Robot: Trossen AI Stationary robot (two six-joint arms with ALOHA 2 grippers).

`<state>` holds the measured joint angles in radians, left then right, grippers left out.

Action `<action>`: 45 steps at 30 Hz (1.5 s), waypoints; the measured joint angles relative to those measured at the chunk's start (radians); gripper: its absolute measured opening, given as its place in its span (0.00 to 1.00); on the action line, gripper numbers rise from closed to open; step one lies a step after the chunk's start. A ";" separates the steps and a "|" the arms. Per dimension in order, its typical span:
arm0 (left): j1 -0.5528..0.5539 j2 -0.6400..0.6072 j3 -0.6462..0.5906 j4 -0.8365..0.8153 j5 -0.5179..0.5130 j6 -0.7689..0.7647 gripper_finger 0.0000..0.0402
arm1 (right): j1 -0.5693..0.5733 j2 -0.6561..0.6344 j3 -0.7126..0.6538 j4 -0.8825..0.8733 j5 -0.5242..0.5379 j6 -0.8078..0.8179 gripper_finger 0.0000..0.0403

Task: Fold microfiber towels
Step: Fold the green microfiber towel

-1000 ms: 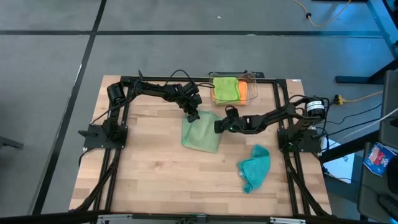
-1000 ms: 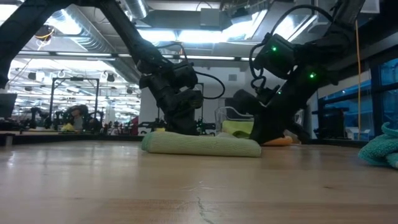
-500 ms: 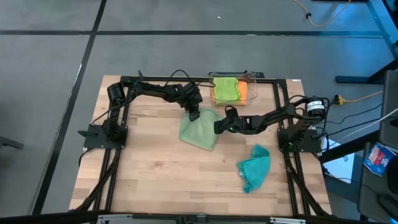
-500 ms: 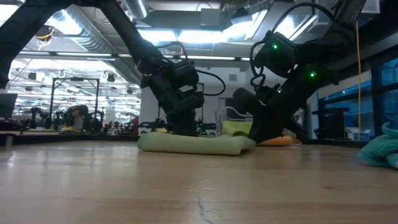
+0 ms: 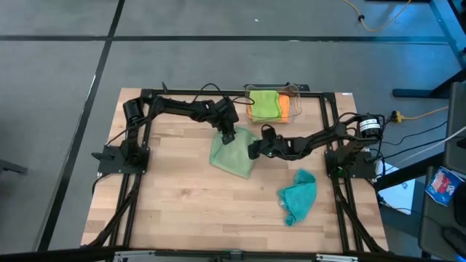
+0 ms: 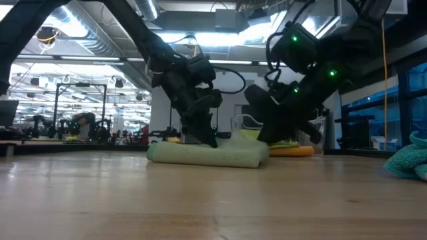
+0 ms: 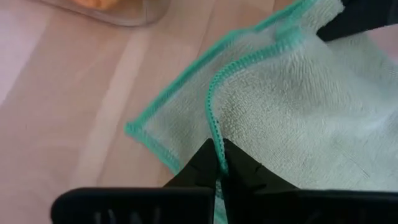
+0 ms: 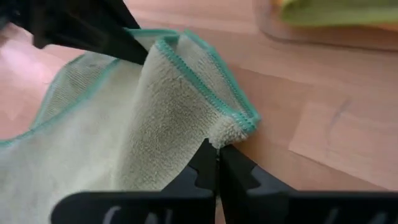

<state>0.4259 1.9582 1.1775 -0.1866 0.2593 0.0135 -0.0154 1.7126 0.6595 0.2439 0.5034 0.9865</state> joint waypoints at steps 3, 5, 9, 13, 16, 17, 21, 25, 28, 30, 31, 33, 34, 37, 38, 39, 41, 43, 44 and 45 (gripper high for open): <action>-0.014 -0.010 0.001 0.003 -0.017 0.000 0.00 | 0.000 0.000 0.025 -0.001 0.000 -0.030 0.01; -0.023 -0.021 0.001 -0.021 -0.036 -0.001 0.01 | 0.001 -0.001 0.042 -0.001 0.000 -0.053 0.01; -0.049 -0.062 0.001 -0.096 -0.149 -0.013 0.00 | 0.007 -0.001 0.071 -0.002 0.000 -0.094 0.01; -0.082 -0.134 0.001 -0.212 -0.274 -0.040 0.00 | 0.018 -0.001 0.099 -0.035 0.000 -0.104 0.01; -0.107 -0.179 0.003 -0.276 -0.302 -0.065 0.00 | 0.023 -0.001 0.116 -0.057 0.001 -0.103 0.01; -0.115 -0.189 0.002 -0.292 -0.302 -0.070 0.00 | 0.023 -0.001 0.120 -0.058 0.003 -0.104 0.01; -0.142 -0.207 0.002 -0.342 -0.303 -0.112 0.00 | 0.023 -0.001 0.141 -0.058 0.019 -0.121 0.01; -0.167 -0.205 0.002 -0.406 -0.304 -0.141 0.00 | 0.026 -0.001 0.169 -0.058 0.019 -0.154 0.01; -0.195 -0.205 0.002 -0.432 -0.318 -0.155 0.00 | 0.041 -0.001 0.194 -0.060 0.016 -0.179 0.01; -0.217 -0.205 0.002 -0.436 -0.341 -0.164 0.00 | 0.053 -0.001 0.210 -0.060 0.008 -0.186 0.01; -0.229 -0.205 0.002 -0.443 -0.350 -0.166 0.00 | 0.057 -0.001 0.216 -0.061 0.003 -0.187 0.01; -0.247 -0.205 0.002 -0.469 -0.356 -0.177 0.00 | 0.071 -0.001 0.224 -0.062 0.003 -0.186 0.01; -0.258 -0.205 0.002 -0.480 -0.360 -0.187 0.00 | 0.078 -0.001 0.226 -0.063 0.003 -0.186 0.01; -0.295 -0.205 0.002 -0.507 -0.400 -0.200 0.00 | 0.098 -0.001 0.226 -0.068 0.003 -0.183 0.01; -0.308 -0.206 0.002 -0.521 -0.416 -0.208 0.00 | 0.104 -0.001 0.226 -0.070 0.003 -0.179 0.01; -0.319 -0.212 0.002 -0.538 -0.429 -0.219 0.00 | 0.109 -0.001 0.226 -0.074 0.003 -0.175 0.01; -0.344 -0.225 0.002 -0.551 -0.455 -0.236 0.00 | 0.120 -0.001 0.226 -0.082 0.001 -0.159 0.01; -0.369 -0.246 0.002 -0.578 -0.471 -0.260 0.00 | 0.133 -0.001 0.226 -0.082 0.000 -0.158 0.01; -0.385 -0.260 0.001 -0.586 -0.479 -0.274 0.00 | 0.139 -0.001 0.226 -0.081 0.000 -0.157 0.01; -0.400 -0.276 0.001 -0.583 -0.483 -0.287 0.00 | 0.145 -0.001 0.226 -0.079 0.000 -0.154 0.01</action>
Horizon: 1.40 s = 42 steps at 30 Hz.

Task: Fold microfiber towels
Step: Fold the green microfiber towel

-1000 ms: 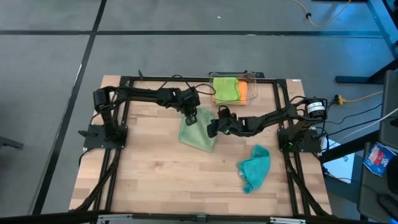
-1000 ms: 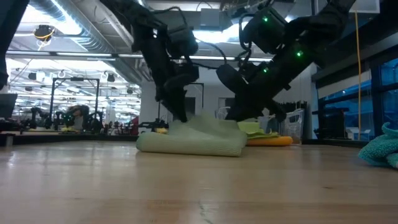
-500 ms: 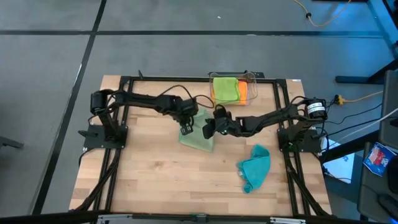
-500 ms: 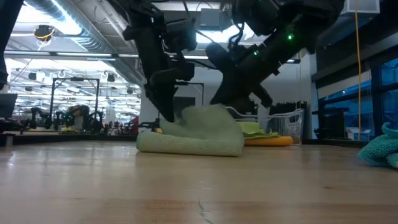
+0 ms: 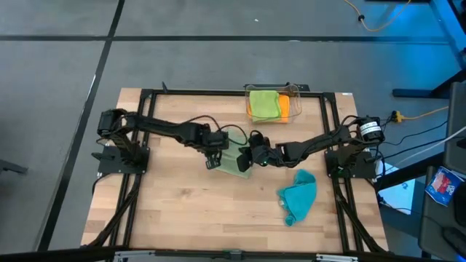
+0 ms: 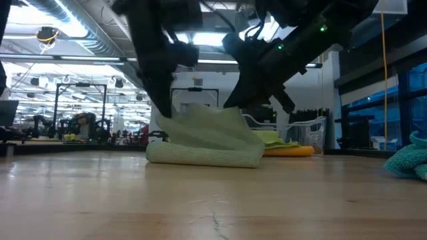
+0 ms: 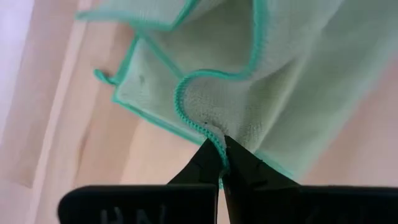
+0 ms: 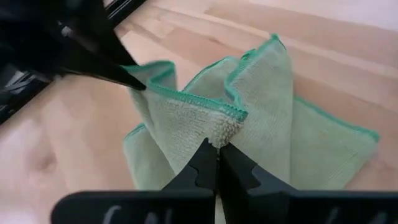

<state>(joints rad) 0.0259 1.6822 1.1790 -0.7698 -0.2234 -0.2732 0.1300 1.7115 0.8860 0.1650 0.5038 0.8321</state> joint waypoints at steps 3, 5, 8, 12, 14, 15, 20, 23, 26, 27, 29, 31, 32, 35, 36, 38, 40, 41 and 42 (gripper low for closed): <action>-0.047 -0.047 0.000 -0.017 0.000 -0.042 0.00 | 0.024 0.000 0.000 0.013 0.000 0.001 0.01; -0.076 -0.083 0.000 -0.019 -0.004 -0.072 0.00 | 0.043 0.000 0.001 0.027 0.000 0.002 0.01; -0.123 -0.114 0.000 -0.021 -0.006 -0.117 0.00 | 0.071 0.000 0.001 0.061 0.000 0.001 0.01; -0.196 -0.121 0.000 -0.023 -0.006 -0.166 0.00 | 0.112 0.000 0.001 0.093 0.000 -0.001 0.01; -0.230 -0.119 0.000 -0.023 -0.006 -0.185 0.00 | 0.130 0.000 0.001 0.101 0.000 0.001 0.01; -0.245 -0.119 0.000 -0.023 -0.006 -0.196 0.00 | 0.138 0.000 0.001 0.105 0.000 0.001 0.01; -0.310 -0.118 0.000 -0.024 -0.029 -0.260 0.00 | 0.178 0.000 0.001 0.110 0.000 0.005 0.01; -0.341 -0.118 0.000 -0.025 -0.029 -0.276 0.00 | 0.195 0.000 0.001 0.109 0.000 0.028 0.01; -0.358 -0.118 0.000 -0.025 -0.057 -0.276 0.00 | 0.204 0.000 0.001 0.109 0.036 0.027 0.01; -0.358 -0.118 0.000 -0.025 -0.077 -0.276 0.00 | 0.204 0.000 0.001 0.109 0.049 0.027 0.01; -0.354 -0.118 0.000 -0.025 -0.120 -0.275 0.00 | 0.203 0.000 0.001 0.109 0.072 0.023 0.01; -0.344 -0.118 0.000 -0.027 -0.152 -0.270 0.00 | 0.202 0.000 0.001 0.108 0.092 0.023 0.01; -0.336 -0.118 0.000 -0.029 -0.161 -0.257 0.00 | 0.198 0.000 0.001 0.106 0.101 0.020 0.01; -0.301 -0.118 0.000 -0.030 -0.181 -0.217 0.00 | 0.182 0.000 0.001 0.104 0.125 -0.011 0.01; -0.286 -0.118 0.000 -0.030 -0.194 -0.199 0.00 | 0.173 0.000 0.001 0.103 0.133 -0.026 0.01; -0.256 -0.118 0.000 -0.031 -0.212 -0.168 0.00 | 0.150 0.000 0.001 0.100 0.145 -0.049 0.01; -0.223 -0.118 0.000 -0.031 -0.215 -0.135 0.00 | 0.123 0.000 0.001 0.093 0.145 -0.068 0.01; -0.204 -0.118 0.000 -0.031 -0.214 -0.118 0.00 | 0.109 0.000 0.001 0.089 0.145 -0.079 0.01; -0.185 -0.118 0.000 -0.031 -0.214 -0.102 0.00 | 0.095 0.000 0.001 0.082 0.144 -0.082 0.01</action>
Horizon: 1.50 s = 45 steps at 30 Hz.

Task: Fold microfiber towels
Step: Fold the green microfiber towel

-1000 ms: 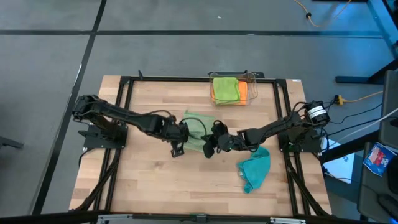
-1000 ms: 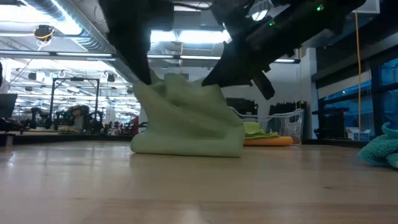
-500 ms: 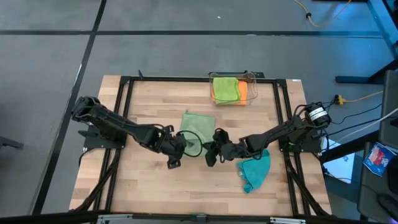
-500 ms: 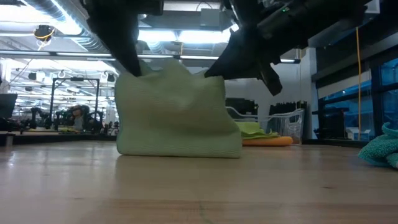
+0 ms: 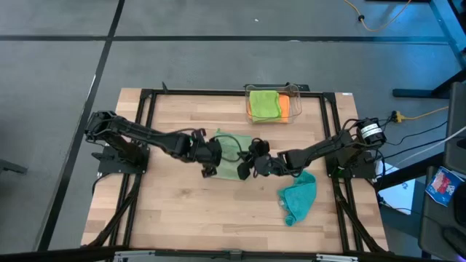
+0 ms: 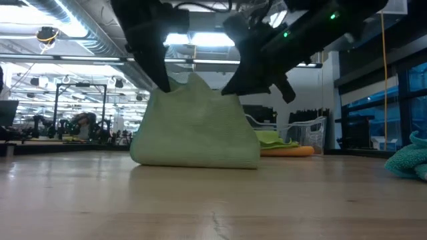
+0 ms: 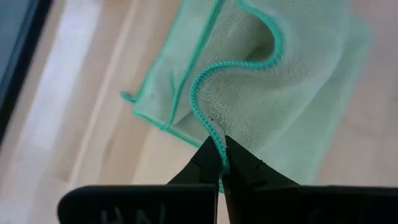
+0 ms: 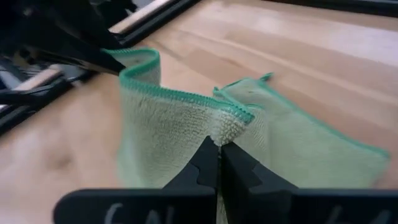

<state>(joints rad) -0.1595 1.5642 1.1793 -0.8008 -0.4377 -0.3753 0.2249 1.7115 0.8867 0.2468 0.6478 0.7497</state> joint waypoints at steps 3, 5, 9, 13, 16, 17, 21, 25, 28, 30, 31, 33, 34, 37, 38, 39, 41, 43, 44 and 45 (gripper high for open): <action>0.056 0.000 0.000 0.000 0.000 0.044 0.00 | -0.041 0.000 0.000 -0.047 -0.001 0.004 0.01; 0.093 0.000 0.000 0.000 0.014 0.072 0.00 | -0.067 0.000 0.000 -0.078 -0.005 0.005 0.01; 0.162 0.011 0.000 0.011 0.051 0.103 0.00 | -0.112 0.000 0.000 -0.104 -0.051 0.007 0.01; 0.220 0.029 0.002 0.035 0.055 0.155 0.02 | -0.148 0.000 0.000 -0.121 -0.075 0.005 0.01; 0.256 0.047 0.000 0.051 0.071 0.198 0.06 | -0.166 0.000 0.000 -0.131 -0.080 0.006 0.01; 0.267 0.058 0.001 0.080 0.088 0.211 0.08 | -0.172 0.000 0.000 -0.139 -0.090 0.008 0.01; 0.303 0.093 0.000 0.107 0.159 0.229 0.14 | -0.193 0.008 -0.001 -0.158 -0.101 0.006 0.02; 0.329 0.111 0.000 0.096 0.161 0.231 0.19 | -0.215 0.017 -0.001 -0.166 -0.104 0.005 0.09; 0.344 0.108 0.000 0.102 0.158 0.254 0.22 | -0.235 0.018 -0.001 -0.173 -0.108 0.004 0.19; 0.350 0.099 0.000 0.093 0.149 0.256 0.22 | -0.246 0.018 -0.001 -0.183 -0.110 0.003 0.26; 0.351 0.094 0.000 0.094 0.144 0.256 0.22 | -0.252 0.018 -0.001 -0.184 -0.114 0.003 0.29; 0.352 0.094 0.002 0.083 0.142 0.256 0.22 | -0.259 0.018 -0.001 -0.189 -0.127 0.004 0.34; 0.351 0.096 0.001 0.063 0.143 0.256 0.22 | -0.262 0.018 -0.001 -0.207 -0.127 0.010 0.37; 0.350 0.095 0.000 0.016 0.142 0.249 0.22 | -0.262 0.013 -0.001 -0.268 -0.128 0.043 0.40; 0.349 0.095 0.000 -0.009 0.142 0.243 0.22 | -0.262 0.010 -0.001 -0.279 -0.128 0.063 0.41; 0.347 0.095 0.000 -0.034 0.140 0.228 0.22 | -0.261 0.005 -0.001 -0.289 -0.129 0.084 0.41; 0.342 0.091 0.000 -0.082 0.133 0.204 0.22 | -0.261 -0.004 -0.001 -0.299 -0.130 0.095 0.41; 0.331 0.080 0.000 -0.139 0.132 0.185 0.22 | -0.247 -0.019 -0.002 -0.293 -0.128 0.078 0.41; 0.325 0.075 0.000 -0.166 0.132 0.171 0.22 | -0.235 -0.028 -0.002 -0.282 -0.126 0.057 0.41; 0.316 0.069 0.000 -0.190 0.132 0.160 0.22 | -0.220 -0.036 -0.001 -0.263 -0.128 0.031 0.41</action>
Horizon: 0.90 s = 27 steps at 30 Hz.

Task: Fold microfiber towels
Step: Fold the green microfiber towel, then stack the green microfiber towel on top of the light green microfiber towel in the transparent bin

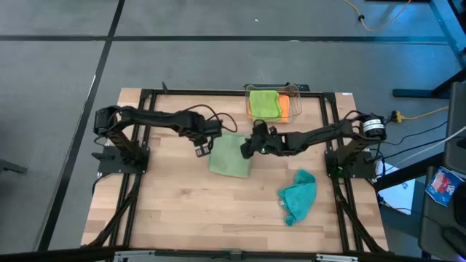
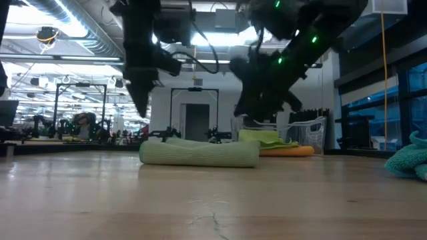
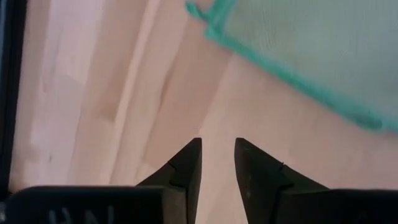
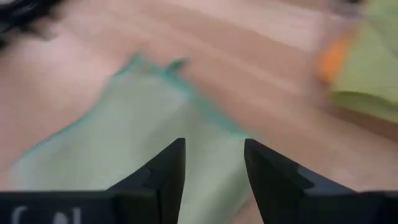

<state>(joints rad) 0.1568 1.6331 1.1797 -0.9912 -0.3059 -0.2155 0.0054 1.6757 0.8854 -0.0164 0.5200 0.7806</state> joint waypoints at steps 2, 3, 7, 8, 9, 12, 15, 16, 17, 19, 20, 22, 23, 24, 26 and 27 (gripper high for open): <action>-0.023 -0.021 0.000 -0.057 0.000 -0.019 0.22 | 0.035 -0.012 0.000 0.022 -0.034 -0.073 0.41; -0.036 -0.034 0.000 -0.079 -0.002 -0.025 0.22 | 0.054 -0.016 0.000 0.033 -0.066 -0.119 0.41; -0.103 -0.082 0.000 -0.163 -0.021 -0.052 0.22 | 0.119 -0.014 0.000 0.056 -0.239 -0.228 0.41; -0.121 -0.095 0.000 -0.173 -0.030 -0.063 0.22 | 0.134 -0.010 0.000 0.058 -0.276 -0.238 0.41; -0.138 -0.107 0.000 -0.184 -0.038 -0.070 0.22 | 0.149 -0.006 0.000 0.056 -0.300 -0.241 0.41; -0.188 -0.126 0.000 -0.172 -0.060 -0.070 0.22 | 0.178 0.003 0.000 0.055 -0.308 -0.242 0.41; -0.229 -0.131 0.000 -0.183 -0.088 -0.028 0.22 | 0.191 0.012 0.001 0.040 -0.304 -0.359 0.41; -0.239 -0.131 0.000 -0.199 -0.092 -0.010 0.22 | 0.196 0.013 0.000 0.035 -0.304 -0.406 0.41; -0.249 -0.131 0.000 -0.219 -0.097 0.001 0.22 | 0.203 0.016 0.000 0.042 -0.308 -0.444 0.41; -0.261 -0.131 0.000 -0.238 -0.097 0.006 0.22 | 0.214 0.020 0.000 0.056 -0.313 -0.500 0.41; -0.265 -0.131 0.000 -0.238 -0.097 0.005 0.22 | 0.220 0.024 0.000 0.069 -0.314 -0.525 0.41; -0.274 -0.131 0.000 -0.237 -0.098 -0.008 0.22 | 0.239 0.046 0.009 0.119 -0.312 -0.577 0.41; -0.276 -0.131 0.000 -0.235 -0.100 -0.010 0.22 | 0.248 0.057 0.015 0.119 -0.311 -0.602 0.41; -0.278 -0.131 0.000 -0.235 -0.103 -0.012 0.22 | 0.258 0.077 0.038 0.125 -0.310 -0.623 0.41; -0.278 -0.131 0.000 -0.229 -0.102 -0.015 0.22 | 0.279 0.125 0.102 0.116 -0.292 -0.666 0.41; -0.278 -0.131 0.000 -0.229 -0.103 -0.015 0.22 | 0.288 0.150 0.142 0.088 -0.269 -0.697 0.41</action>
<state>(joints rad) -0.1215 1.5021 1.1793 -1.2198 -0.4091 -0.2306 0.2937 1.8261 1.0273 0.0715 0.2515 0.0839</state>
